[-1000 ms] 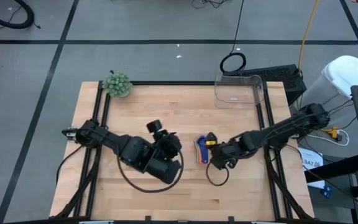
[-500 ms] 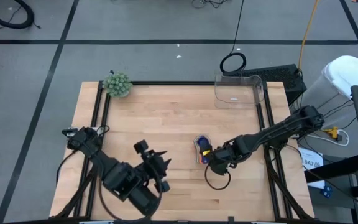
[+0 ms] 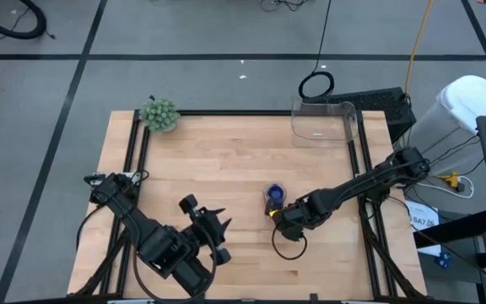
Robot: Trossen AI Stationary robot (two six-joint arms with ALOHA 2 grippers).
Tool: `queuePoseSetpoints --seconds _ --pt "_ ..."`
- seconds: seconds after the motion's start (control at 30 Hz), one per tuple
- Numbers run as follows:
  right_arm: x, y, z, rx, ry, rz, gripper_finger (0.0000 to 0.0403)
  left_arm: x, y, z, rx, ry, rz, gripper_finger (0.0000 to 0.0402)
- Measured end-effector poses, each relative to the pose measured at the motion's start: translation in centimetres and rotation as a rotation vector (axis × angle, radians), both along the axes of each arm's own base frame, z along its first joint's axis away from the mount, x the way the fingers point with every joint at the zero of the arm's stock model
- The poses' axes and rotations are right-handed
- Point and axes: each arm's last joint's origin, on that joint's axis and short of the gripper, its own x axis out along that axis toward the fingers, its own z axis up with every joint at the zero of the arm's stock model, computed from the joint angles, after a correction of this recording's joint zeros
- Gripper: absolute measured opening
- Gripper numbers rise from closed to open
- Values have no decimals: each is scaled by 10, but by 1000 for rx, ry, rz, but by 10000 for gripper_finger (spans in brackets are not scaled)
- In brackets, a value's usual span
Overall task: Nest measuring cups in basket
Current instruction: Stack the dark blue measuring cup on top of the orange measuring cup
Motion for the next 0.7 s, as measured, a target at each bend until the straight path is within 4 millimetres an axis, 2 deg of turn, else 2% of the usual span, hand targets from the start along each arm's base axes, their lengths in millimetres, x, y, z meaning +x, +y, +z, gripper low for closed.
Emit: queuePoseSetpoints --seconds 0.17,0.43,0.7 --pt "3 -2 -5 -24 5 6 261 -2 -3 0 2 2 -10 145" --pt "11 -5 8 -59 -77 23 261 -4 -6 0 2 2 -21 145" --pt "16 -19 9 -63 -80 -1 261 -2 -7 -4 5 -3 -21 145"
